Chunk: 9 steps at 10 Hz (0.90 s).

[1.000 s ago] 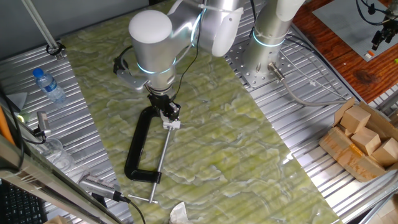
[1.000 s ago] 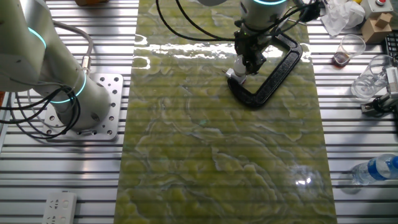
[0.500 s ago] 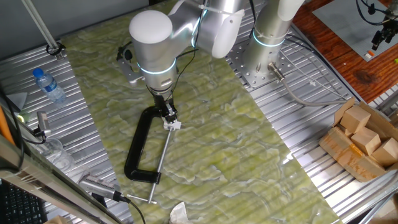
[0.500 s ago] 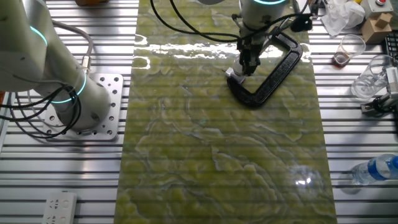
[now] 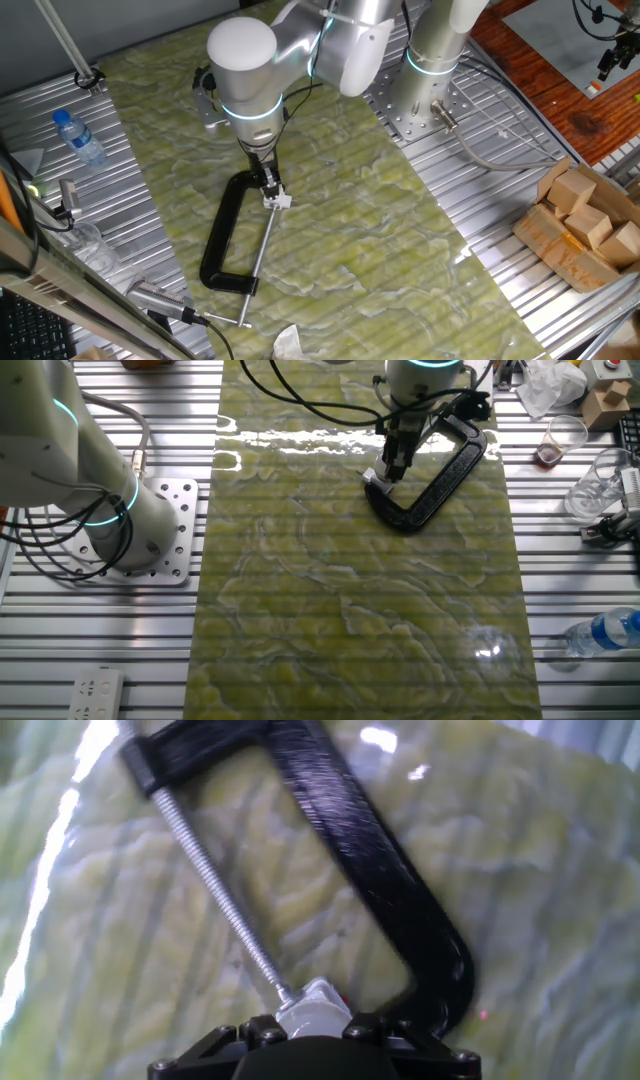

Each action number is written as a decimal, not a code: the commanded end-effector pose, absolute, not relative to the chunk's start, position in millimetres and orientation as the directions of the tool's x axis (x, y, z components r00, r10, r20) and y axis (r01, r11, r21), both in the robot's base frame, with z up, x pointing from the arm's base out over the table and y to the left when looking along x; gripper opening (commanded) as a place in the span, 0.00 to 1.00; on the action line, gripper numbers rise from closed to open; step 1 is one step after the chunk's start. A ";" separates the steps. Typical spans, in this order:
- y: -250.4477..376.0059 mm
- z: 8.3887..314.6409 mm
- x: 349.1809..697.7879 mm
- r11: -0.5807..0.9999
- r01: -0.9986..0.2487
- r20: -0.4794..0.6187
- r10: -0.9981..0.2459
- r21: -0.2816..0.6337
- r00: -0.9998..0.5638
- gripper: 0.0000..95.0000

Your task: Install the light bulb by rotating it

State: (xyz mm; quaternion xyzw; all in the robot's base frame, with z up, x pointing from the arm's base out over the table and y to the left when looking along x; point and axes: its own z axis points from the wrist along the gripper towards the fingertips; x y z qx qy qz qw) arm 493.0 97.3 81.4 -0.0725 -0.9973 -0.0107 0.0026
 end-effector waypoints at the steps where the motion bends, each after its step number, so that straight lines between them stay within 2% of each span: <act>1: 97.5 81.6 493.0 0.992 -0.128 0.004 -0.128 -0.020 -0.992 0.40; 3: 97.5 81.8 493.0 0.965 -0.260 0.001 -0.260 -0.020 -0.966 0.40; 4: 97.5 81.8 493.0 0.959 -0.284 0.000 -0.284 -0.020 -0.959 0.40; 5: 97.5 81.7 493.0 0.906 -0.423 -0.010 -0.423 -0.024 -0.906 0.20; 7: 97.5 81.8 493.0 0.850 -0.527 -0.018 -0.527 -0.024 -0.849 0.20; 9: 97.5 81.8 493.0 0.844 -0.536 -0.021 -0.537 -0.020 -0.843 0.20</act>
